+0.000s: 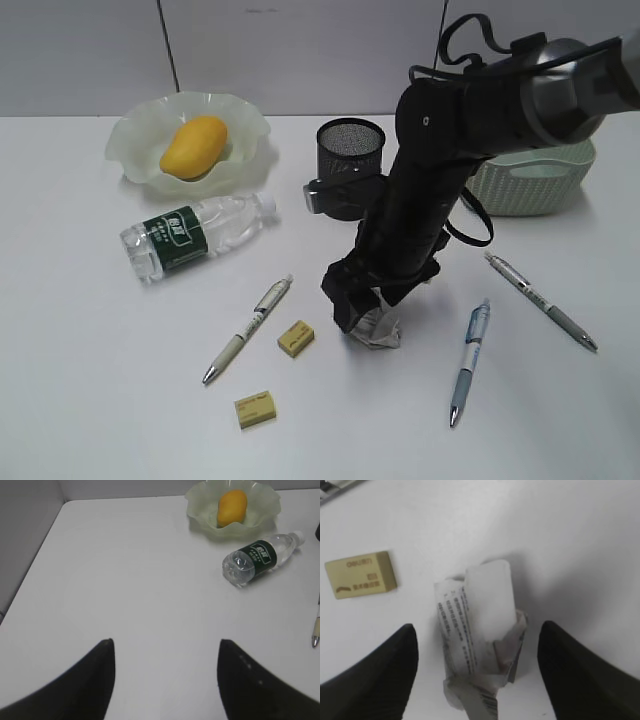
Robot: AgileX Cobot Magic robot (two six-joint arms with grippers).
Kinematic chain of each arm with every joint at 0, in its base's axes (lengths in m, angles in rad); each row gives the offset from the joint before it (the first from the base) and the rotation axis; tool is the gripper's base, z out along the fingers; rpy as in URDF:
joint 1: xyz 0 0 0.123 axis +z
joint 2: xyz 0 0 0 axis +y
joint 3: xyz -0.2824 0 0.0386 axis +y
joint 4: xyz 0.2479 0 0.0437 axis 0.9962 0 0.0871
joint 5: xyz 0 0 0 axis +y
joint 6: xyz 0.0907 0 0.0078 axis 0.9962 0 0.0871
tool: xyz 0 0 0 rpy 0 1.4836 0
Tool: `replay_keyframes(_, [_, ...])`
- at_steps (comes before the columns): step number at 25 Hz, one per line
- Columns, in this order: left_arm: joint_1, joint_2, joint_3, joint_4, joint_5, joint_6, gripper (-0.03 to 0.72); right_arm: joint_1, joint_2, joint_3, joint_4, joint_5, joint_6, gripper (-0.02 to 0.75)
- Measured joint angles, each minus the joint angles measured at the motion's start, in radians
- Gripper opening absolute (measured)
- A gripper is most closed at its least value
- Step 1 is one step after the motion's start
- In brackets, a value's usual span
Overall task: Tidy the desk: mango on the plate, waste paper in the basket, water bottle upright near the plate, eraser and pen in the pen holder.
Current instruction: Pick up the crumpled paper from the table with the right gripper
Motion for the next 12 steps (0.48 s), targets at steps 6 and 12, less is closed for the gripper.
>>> replay_keyframes(6, [0.0,0.0,0.0,0.0,0.0,0.0,0.48,0.0,0.015,-0.001,0.056,-0.016,0.0,0.484])
replay_keyframes(12, [0.0,0.0,0.0,0.0,0.0,0.0,0.47,0.0,0.015,-0.001,0.07,-0.025,0.001,0.144])
